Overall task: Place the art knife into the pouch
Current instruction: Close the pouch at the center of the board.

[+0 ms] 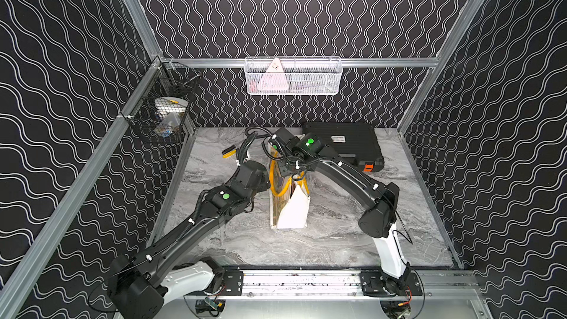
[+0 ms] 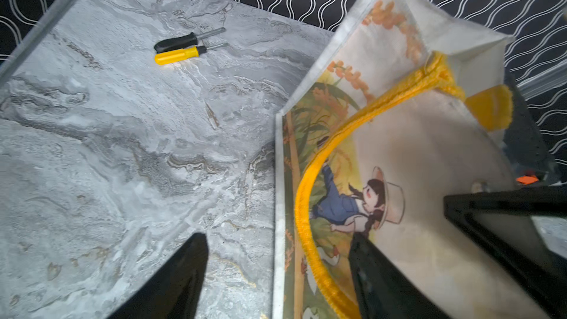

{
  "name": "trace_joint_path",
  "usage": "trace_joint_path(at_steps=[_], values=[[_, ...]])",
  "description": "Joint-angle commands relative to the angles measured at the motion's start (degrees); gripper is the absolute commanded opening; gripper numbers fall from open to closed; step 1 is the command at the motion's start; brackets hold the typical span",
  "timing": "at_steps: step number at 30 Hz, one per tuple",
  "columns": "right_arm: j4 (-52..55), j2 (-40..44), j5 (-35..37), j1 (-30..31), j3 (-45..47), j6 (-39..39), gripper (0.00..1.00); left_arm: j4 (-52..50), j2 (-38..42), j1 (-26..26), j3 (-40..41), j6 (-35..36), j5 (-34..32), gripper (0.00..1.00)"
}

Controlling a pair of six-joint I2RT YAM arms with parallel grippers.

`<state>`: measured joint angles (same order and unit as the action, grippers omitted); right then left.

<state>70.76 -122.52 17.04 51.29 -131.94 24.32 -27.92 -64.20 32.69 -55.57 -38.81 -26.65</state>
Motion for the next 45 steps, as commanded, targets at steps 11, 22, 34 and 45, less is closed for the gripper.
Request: trace_joint_path(at_steps=[11,22,34,45], values=[[0.5,-2.5,-1.1,-3.5,-2.8,-5.0,0.00,-6.2,2.3,-7.7,0.3,5.8,-4.0,0.98],[0.5,-3.6,-1.7,-5.6,-4.7,-6.4,0.15,-7.0,0.1,-7.9,1.2,8.3,-6.8,0.98],[-2.1,6.0,-0.4,-5.6,-1.1,-5.9,0.79,-1.2,-2.4,-7.8,2.7,14.0,-1.5,0.98],[-18.0,31.3,4.6,-16.1,35.6,-5.5,0.98,18.3,-1.2,-7.9,13.9,25.1,-7.7,0.98]])
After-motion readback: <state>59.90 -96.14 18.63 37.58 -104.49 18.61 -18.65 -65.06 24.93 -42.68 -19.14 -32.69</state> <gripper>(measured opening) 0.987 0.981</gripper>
